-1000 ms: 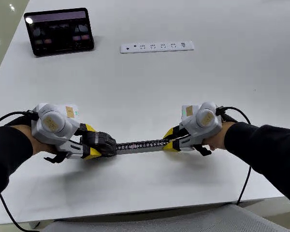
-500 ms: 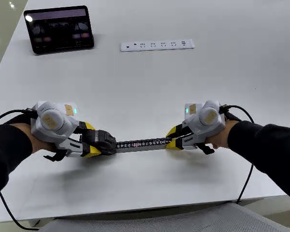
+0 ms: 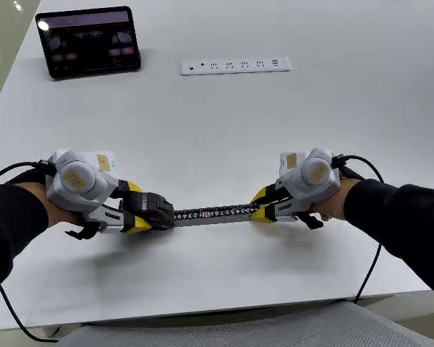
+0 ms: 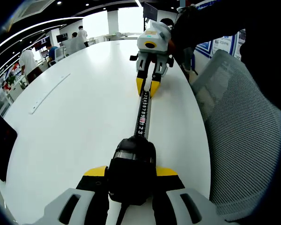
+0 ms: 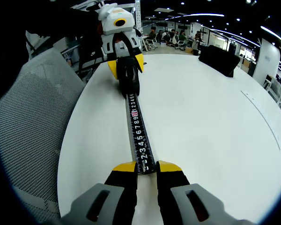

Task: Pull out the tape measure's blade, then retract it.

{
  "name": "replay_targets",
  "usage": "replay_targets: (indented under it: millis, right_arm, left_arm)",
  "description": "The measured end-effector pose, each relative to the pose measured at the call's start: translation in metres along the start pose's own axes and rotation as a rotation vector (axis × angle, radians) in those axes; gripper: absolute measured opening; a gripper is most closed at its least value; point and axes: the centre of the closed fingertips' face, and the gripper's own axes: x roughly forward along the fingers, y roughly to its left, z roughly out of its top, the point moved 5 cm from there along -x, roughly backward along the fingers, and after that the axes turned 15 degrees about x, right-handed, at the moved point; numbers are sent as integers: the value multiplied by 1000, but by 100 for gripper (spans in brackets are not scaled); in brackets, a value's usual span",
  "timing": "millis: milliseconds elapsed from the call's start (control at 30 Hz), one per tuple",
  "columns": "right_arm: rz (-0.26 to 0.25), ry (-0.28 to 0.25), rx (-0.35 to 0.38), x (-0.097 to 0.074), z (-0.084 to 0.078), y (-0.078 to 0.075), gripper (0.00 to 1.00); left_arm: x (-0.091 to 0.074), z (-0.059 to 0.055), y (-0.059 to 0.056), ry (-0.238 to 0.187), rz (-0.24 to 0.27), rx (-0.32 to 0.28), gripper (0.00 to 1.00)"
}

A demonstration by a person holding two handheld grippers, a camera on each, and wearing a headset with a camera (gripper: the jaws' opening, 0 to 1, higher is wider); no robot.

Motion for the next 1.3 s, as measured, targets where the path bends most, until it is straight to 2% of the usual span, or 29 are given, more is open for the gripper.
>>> replay_targets:
  millis: [533, 1300]
  right_arm:
    - [-7, 6, -6, -6, -6, -2, 10]
    - [-30, 36, -4, -28, -24, -14, 10]
  left_arm:
    - [0, 1, -1, 2, 3, 0, 32]
    - [0, 1, 0, 2, 0, -2, 32]
